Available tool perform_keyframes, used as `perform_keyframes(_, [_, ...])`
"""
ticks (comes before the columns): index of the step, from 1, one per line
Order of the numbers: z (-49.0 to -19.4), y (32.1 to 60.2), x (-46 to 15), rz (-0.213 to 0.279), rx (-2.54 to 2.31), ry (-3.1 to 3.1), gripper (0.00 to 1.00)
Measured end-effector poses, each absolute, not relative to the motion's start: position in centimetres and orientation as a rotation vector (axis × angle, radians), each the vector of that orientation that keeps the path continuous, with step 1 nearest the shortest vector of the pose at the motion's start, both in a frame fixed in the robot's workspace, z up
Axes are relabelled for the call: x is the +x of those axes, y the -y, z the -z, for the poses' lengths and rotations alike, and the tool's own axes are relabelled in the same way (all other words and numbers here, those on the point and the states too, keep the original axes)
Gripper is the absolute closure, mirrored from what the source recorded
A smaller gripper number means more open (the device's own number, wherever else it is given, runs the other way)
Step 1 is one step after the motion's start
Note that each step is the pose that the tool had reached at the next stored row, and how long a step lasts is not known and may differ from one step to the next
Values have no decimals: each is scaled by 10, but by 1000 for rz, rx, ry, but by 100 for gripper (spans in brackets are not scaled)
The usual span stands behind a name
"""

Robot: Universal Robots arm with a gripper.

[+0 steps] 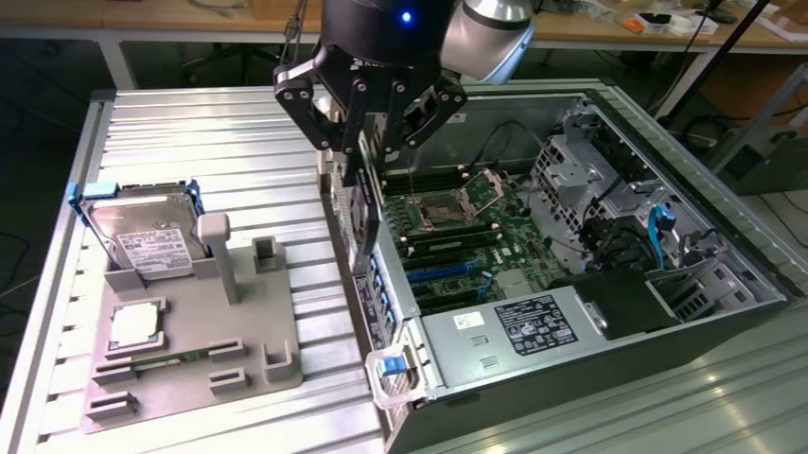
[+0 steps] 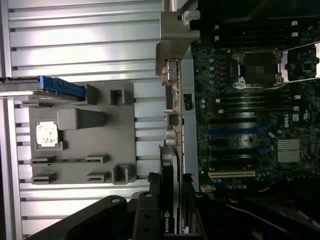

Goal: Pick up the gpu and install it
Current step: 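Pick up the gpu and move the gpu toward the slot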

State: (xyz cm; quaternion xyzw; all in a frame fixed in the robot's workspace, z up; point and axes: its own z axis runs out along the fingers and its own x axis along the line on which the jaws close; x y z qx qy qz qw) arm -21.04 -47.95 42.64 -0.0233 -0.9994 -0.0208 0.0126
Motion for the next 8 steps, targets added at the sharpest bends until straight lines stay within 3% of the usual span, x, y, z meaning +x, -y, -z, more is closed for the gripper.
perform_keyframes(8, [-426,479,-209,65,-73,3115,73])
